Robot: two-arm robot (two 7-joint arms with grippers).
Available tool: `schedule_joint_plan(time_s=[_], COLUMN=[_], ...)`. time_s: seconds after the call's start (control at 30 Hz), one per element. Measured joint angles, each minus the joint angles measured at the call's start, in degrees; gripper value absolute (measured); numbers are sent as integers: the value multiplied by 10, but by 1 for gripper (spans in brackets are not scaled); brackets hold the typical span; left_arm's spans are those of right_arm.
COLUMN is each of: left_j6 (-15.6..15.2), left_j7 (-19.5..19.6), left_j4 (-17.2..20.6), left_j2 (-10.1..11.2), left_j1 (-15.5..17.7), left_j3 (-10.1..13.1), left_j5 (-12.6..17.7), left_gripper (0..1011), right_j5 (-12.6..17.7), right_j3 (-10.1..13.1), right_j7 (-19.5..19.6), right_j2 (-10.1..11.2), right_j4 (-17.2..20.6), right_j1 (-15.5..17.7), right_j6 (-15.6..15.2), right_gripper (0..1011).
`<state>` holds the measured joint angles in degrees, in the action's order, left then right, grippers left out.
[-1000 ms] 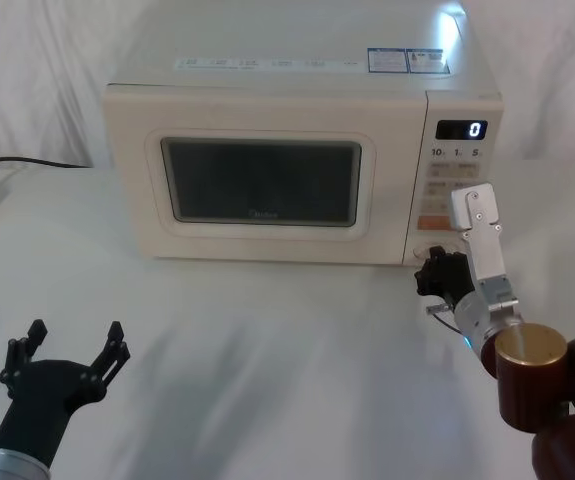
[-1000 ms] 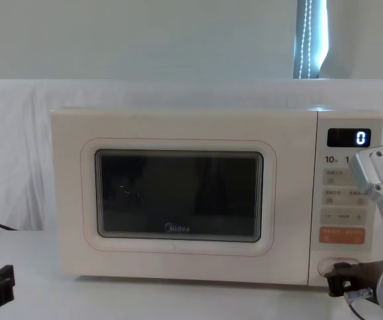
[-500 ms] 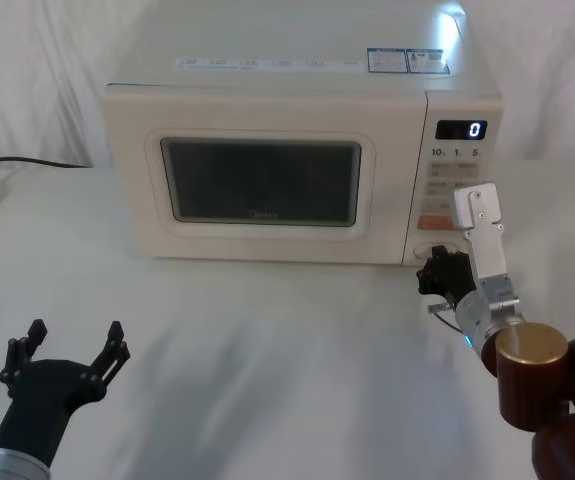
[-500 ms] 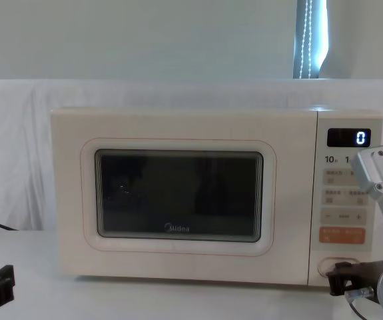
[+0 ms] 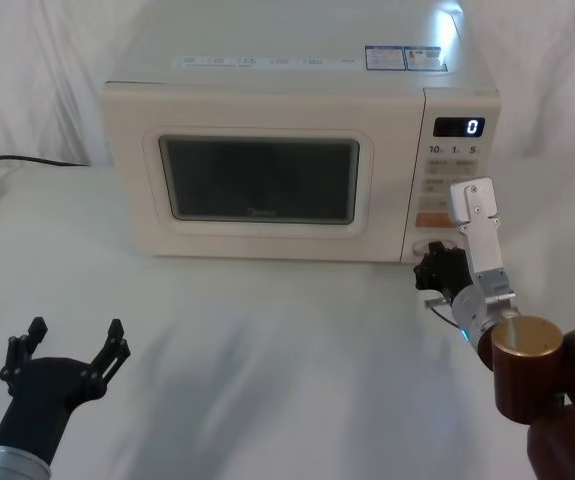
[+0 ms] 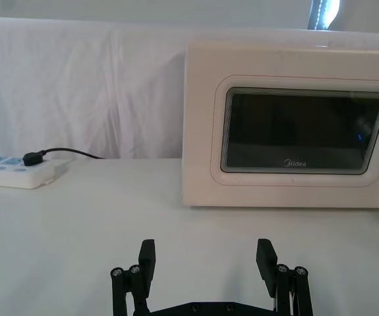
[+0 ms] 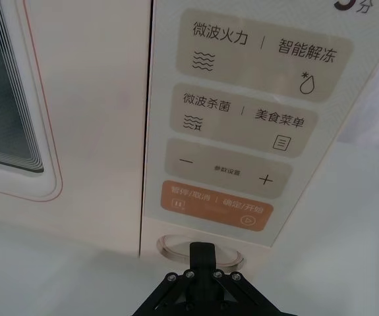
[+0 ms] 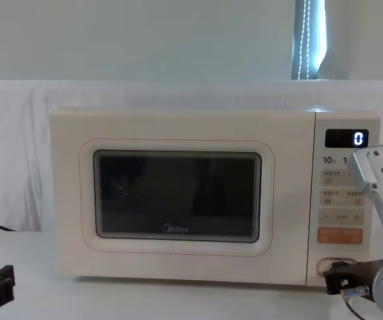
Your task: Press the button to open the microwave door with one hand; close the microwave door with the other hand.
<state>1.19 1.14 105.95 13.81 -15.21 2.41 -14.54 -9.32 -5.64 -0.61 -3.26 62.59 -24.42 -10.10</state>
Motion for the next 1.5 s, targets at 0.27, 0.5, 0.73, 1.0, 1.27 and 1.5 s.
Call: schedule_joint_plan(time_s=[0.27,0.5,0.73,1.0,1.27,1.5], left_j6=[0,0,0,0,0,0], left_j7=[0,0,0,0,0,0], left_j4=[0,0,0,0,0,0], left_j2=[0,0,0,0,0,0], left_j1=[0,0,0,0,0,0], left_j3=[0,0,0,0,0,0], left_j5=[0,0,0,0,0,0], left_gripper=[1005,1005,1005,1005,1005,1005], right_j5=[0,1,2,3,4,5], right_j3=[2,3,4,4,4,4], right_j7=[3,4,7,8,8,6], right_j2=[-2,-3,-5,-6,-5,-4], right_j4=[-11,-23,-32,-40,-44,-39], right_j1=[-6,-13,-18,-23,-25,-22], right_j6=[6,11,13,15,17,17], right_gripper=[0,0,0,0,0,0])
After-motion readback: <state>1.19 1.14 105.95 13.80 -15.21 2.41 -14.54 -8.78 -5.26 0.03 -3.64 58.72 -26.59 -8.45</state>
